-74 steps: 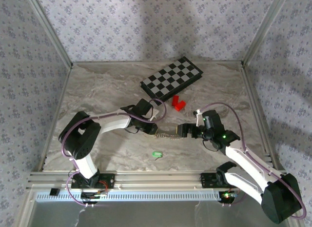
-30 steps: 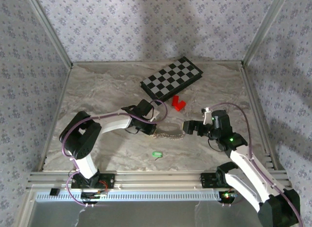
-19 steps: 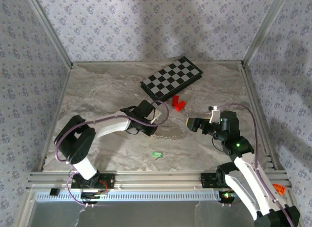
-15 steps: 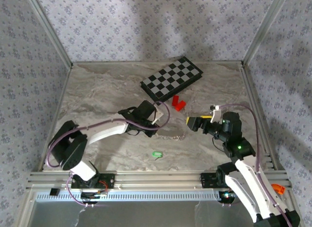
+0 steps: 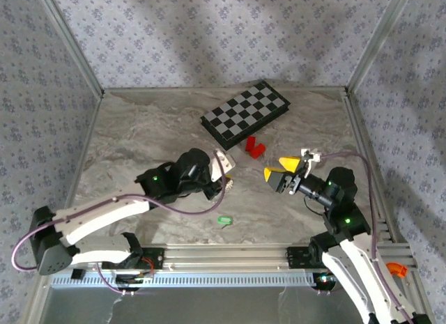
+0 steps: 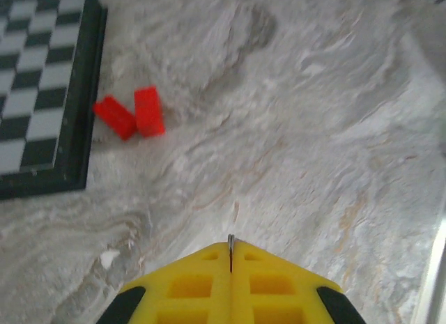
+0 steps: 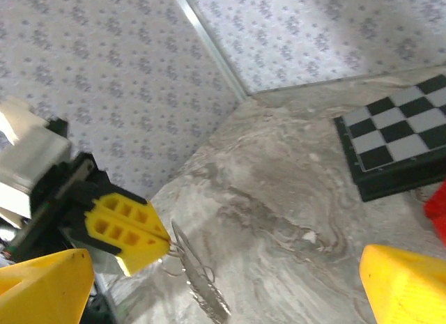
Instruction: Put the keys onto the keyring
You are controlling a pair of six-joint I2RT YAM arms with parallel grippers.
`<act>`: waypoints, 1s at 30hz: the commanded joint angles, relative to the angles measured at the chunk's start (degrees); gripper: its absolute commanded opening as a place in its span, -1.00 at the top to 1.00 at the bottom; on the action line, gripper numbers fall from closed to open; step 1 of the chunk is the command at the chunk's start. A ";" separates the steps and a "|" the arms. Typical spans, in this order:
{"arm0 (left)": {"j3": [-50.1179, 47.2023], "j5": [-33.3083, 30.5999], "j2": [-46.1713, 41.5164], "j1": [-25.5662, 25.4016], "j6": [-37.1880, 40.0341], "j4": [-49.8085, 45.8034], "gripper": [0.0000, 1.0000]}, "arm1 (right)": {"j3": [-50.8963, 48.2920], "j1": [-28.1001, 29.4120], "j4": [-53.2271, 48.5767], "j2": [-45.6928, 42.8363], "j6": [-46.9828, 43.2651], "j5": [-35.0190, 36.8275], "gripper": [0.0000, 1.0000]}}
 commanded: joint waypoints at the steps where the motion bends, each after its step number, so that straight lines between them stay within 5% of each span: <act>1: 0.55 3.64 -4.41 -0.69 4.42 3.91 1.00 | 1.74 3.02 3.81 -0.78 -1.08 -2.69 -0.92; 20: -3.27 31.73 -15.40 -0.77 6.21 17.00 1.00 | 10.03 27.96 0.41 -0.50 -22.31 -0.93 -0.37; 30: -3.01 34.33 -15.21 -0.94 8.00 16.40 1.00 | 8.58 32.77 1.77 -0.60 -27.12 6.33 -0.08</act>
